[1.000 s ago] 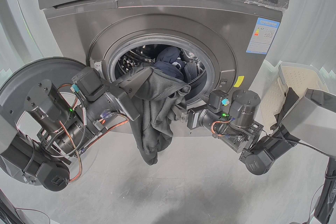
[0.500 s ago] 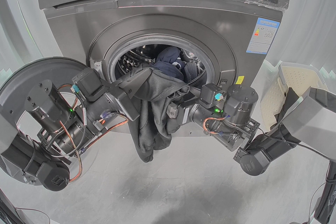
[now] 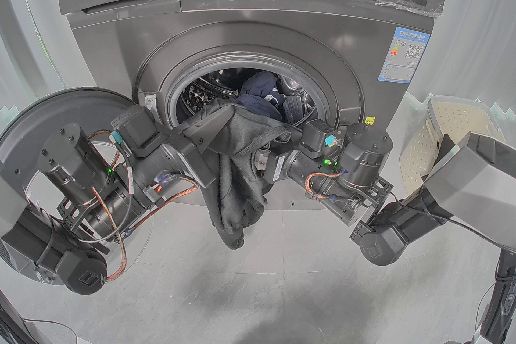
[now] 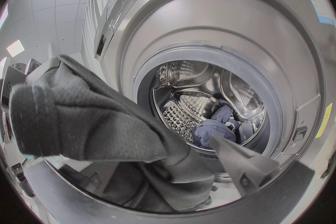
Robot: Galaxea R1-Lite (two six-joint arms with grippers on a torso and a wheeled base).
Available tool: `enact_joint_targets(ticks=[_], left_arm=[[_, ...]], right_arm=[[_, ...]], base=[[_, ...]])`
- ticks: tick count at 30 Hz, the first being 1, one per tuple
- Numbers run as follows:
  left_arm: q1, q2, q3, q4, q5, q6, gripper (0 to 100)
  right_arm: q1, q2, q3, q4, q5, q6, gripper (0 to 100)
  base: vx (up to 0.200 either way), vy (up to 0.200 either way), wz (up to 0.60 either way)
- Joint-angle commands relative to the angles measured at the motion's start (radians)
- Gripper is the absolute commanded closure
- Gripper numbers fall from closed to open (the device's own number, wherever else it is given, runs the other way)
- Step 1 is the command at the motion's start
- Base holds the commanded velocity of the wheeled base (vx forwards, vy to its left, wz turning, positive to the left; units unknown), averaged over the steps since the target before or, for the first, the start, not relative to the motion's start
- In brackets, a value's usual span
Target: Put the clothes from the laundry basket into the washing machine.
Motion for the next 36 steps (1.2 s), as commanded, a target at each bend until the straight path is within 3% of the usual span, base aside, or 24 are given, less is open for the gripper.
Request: enact_joint_targets(ticks=[1,8,14,19,26,35,36], left_arm=[[0.000,0.000,-0.002,-0.001,0.001,-0.001,100],[-0.003,-0.006,-0.005,-0.001,0.001,-0.044,100],[-0.013,0.000,0.004,-0.001,-0.001,-0.051,100],[-0.034,0.000,0.018,-0.001,-0.001,-0.071,100],[-0.049,-0.009,0.030,-0.001,-0.004,-0.100,100],[-0.077,0.007,0.029,-0.001,-0.013,-0.105,100],[-0.077,0.007,0.029,-0.001,-0.013,-0.105,0]], right_arm=[[0.004,0.002,0.004,-0.003,0.001,0.000,100],[-0.007,-0.070,0.114,-0.014,0.011,-0.003,100],[-0.018,-0.131,0.185,-0.021,0.022,-0.014,100],[-0.019,-0.159,0.225,-0.075,0.053,-0.011,100],[-0.042,-0.237,0.413,-0.127,0.108,-0.009,100],[-0.058,-0.243,0.472,-0.225,0.109,0.007,100],[-0.058,-0.243,0.472,-0.225,0.109,0.007,100]], base=[[0.000,0.000,0.00],[0.000,0.000,0.00],[0.000,0.000,0.00],[0.000,0.000,0.00],[0.000,0.000,0.00],[0.000,0.000,0.00],[0.000,0.000,0.00]])
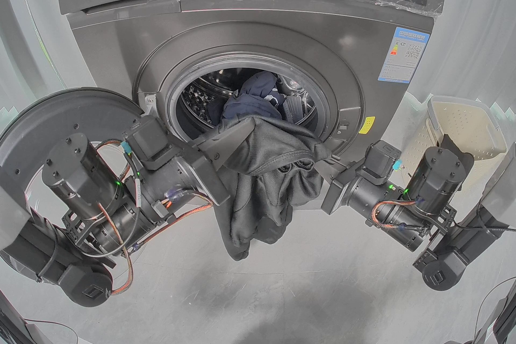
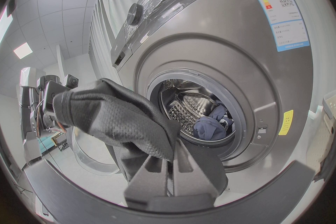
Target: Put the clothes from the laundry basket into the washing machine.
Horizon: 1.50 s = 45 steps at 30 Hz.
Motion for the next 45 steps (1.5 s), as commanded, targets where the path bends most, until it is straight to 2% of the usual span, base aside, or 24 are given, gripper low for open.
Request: enact_joint_targets(ticks=[1,2,5,9,17,21,24,26,29,32,34,35,37,40,45], left_arm=[[-0.005,0.018,0.002,0.000,-0.002,-0.002,0],[-0.005,0.023,0.001,0.000,0.000,-0.003,0],[0.000,0.075,0.010,0.000,0.009,-0.005,0],[0.003,0.162,0.014,-0.001,0.011,0.000,0],[-0.003,0.253,0.002,-0.001,0.012,0.003,0],[-0.002,0.282,0.008,-0.001,0.015,0.010,0],[0.003,0.288,0.014,-0.003,0.017,0.015,0],[0.004,0.290,0.021,-0.001,0.017,0.023,0],[0.007,0.297,0.042,-0.001,0.017,0.027,0],[0.007,0.313,0.060,-0.003,0.015,0.030,0],[0.007,0.313,0.060,-0.003,0.015,0.030,0],[0.007,0.333,0.085,-0.003,0.014,0.072,0],[0.006,0.348,0.091,-0.004,0.012,0.096,0],[0.003,0.382,0.080,-0.004,0.014,0.119,0],[-0.008,0.432,0.048,-0.004,0.014,0.142,0]], right_arm=[[-0.009,-0.037,0.011,-0.003,0.002,0.000,100],[-0.009,-0.044,0.011,-0.003,0.004,0.000,100],[-0.009,-0.109,0.014,-0.003,0.047,-0.006,100],[0.002,-0.187,0.072,-0.003,0.094,-0.029,100],[-0.005,-0.216,0.069,-0.001,0.104,-0.043,100],[-0.010,-0.211,0.046,0.014,0.082,-0.043,100],[-0.019,-0.205,0.008,0.017,0.005,-0.045,100],[-0.019,-0.198,-0.006,0.023,-0.022,-0.045,100],[-0.021,-0.193,-0.018,0.045,-0.041,-0.043,100],[-0.019,-0.190,-0.038,0.052,-0.079,-0.043,100],[-0.019,-0.190,-0.038,0.052,-0.079,-0.043,100],[-0.018,-0.185,-0.058,0.063,-0.091,-0.043,100],[-0.018,-0.178,-0.067,0.066,-0.094,-0.043,100],[-0.019,-0.150,-0.092,0.066,-0.104,-0.041,100],[-0.019,-0.130,-0.121,0.065,-0.111,-0.038,100]], base=[[0.000,0.000,0.00],[0.000,0.000,0.00],[0.000,0.000,0.00],[0.000,0.000,0.00],[0.000,0.000,0.00],[0.000,0.000,0.00],[0.000,0.000,0.00],[0.000,0.000,0.00],[0.000,0.000,0.00],[0.000,0.000,0.00],[0.000,0.000,0.00],[0.000,0.000,0.00],[0.000,0.000,0.00],[0.000,0.000,0.00],[0.000,0.000,0.00]])
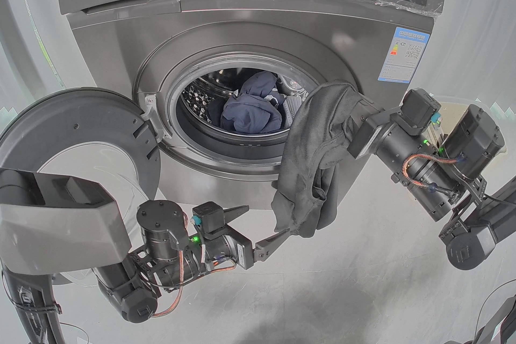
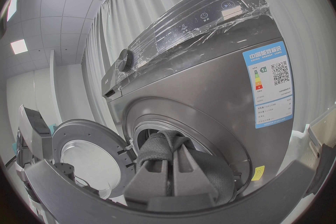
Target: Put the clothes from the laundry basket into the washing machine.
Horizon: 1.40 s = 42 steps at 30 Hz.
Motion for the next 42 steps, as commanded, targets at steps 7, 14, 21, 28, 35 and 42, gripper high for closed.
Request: enact_joint_targets(ticks=[7,14,21,28,35,42], left_arm=[[-0.012,0.157,-0.116,-0.001,0.022,0.028,0],[-0.024,0.246,-0.274,-0.001,0.091,0.025,0],[-0.024,0.308,-0.360,-0.001,0.093,0.020,0],[-0.030,0.359,-0.422,0.001,0.096,0.020,0],[-0.030,0.417,-0.527,-0.001,0.097,0.019,0],[-0.019,0.459,-0.597,0.003,0.119,0.014,0]], right_arm=[[0.006,0.048,-0.038,-0.006,-0.004,0.010,100],[0.009,0.050,-0.038,-0.009,-0.002,0.011,100],[0.003,0.048,-0.037,-0.010,-0.002,0.011,100],[0.008,0.048,-0.038,-0.010,-0.001,0.011,100],[0.008,0.047,-0.038,-0.012,-0.001,0.011,100],[0.009,0.047,-0.037,-0.012,-0.001,0.013,100]], base=[[0.000,0.000,0.00],[0.000,0.000,0.00],[0.000,0.000,0.00],[0.000,0.000,0.00],[0.000,0.000,0.00],[0.000,0.000,0.00]])
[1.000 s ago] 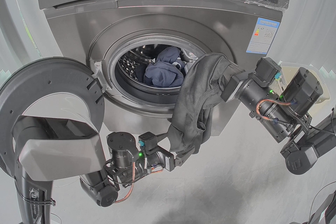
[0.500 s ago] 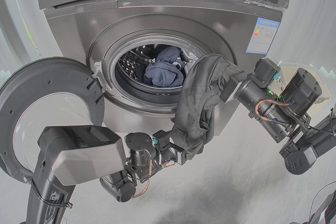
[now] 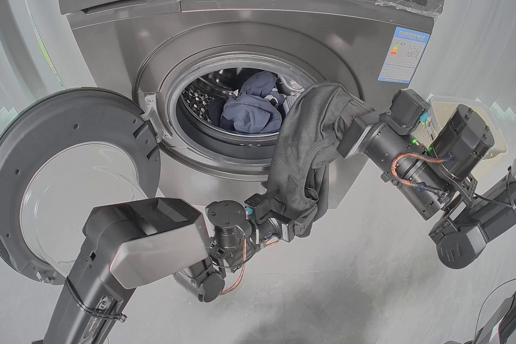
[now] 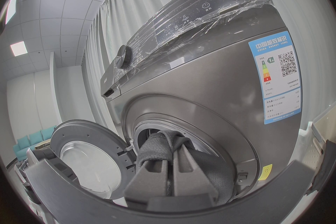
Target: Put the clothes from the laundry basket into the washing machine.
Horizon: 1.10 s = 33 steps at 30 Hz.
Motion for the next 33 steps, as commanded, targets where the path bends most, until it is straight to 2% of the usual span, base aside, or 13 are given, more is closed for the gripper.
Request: enact_joint_targets(ticks=[1,13,18,19,22,27,30,33], left_arm=[[0.007,0.040,-0.036,-0.002,0.026,0.000,100],[0.045,0.004,-0.032,-0.004,0.055,0.001,100],[0.076,-0.145,0.097,-0.004,0.066,0.003,100],[0.087,-0.202,0.148,-0.004,0.063,0.010,100],[0.103,-0.371,0.297,-0.004,0.041,0.006,100],[0.111,-0.599,0.507,-0.002,-0.035,0.003,100],[0.126,-0.679,0.579,-0.002,-0.060,0.001,100],[0.160,-0.725,0.579,-0.002,-0.078,-0.009,100]], right_arm=[[0.001,0.000,0.001,0.000,0.000,0.001,100],[-0.011,0.001,0.010,-0.002,0.000,0.001,100],[-0.048,0.003,0.024,-0.002,0.008,0.001,100],[-0.055,0.003,0.035,-0.002,0.011,0.001,100],[-0.074,0.003,0.074,-0.002,0.017,0.001,100],[-0.111,0.018,0.139,-0.003,0.072,0.001,100],[-0.124,0.024,0.170,-0.005,0.081,0.001,100],[-0.129,0.026,0.205,-0.005,0.083,0.001,100]], base=[[0.000,0.000,0.00],[0.000,0.000,0.00],[0.000,0.000,0.00],[0.000,0.000,0.00],[0.000,0.000,0.00],[0.000,0.000,0.00],[0.000,0.000,0.00],[0.000,0.000,0.00]])
